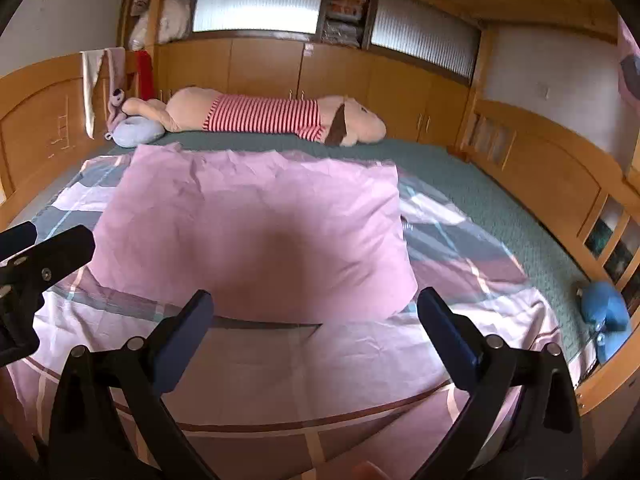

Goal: Fold large clothes

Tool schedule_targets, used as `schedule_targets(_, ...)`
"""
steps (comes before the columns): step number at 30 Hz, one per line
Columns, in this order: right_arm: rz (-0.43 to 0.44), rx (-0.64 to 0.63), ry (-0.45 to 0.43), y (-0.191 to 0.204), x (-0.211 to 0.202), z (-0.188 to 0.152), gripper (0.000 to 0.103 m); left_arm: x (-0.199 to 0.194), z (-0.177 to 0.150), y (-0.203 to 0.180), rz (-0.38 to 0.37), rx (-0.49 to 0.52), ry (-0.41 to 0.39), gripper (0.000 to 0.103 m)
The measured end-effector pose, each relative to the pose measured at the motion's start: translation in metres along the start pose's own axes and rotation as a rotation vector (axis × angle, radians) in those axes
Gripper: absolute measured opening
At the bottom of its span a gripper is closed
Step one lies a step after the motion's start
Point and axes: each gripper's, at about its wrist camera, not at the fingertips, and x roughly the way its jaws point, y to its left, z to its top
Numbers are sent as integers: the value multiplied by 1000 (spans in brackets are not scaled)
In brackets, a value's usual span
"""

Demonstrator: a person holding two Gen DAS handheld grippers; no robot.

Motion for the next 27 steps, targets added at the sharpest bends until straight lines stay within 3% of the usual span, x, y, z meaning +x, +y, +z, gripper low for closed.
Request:
schedule_targets(7,16,3,-4,3,-12,-1,102,-13,-1,0,62,9,8,101)
schedule_targets(27,55,-14,14,16,-12,-7,102,-20,-7,4,125,16,1,101)
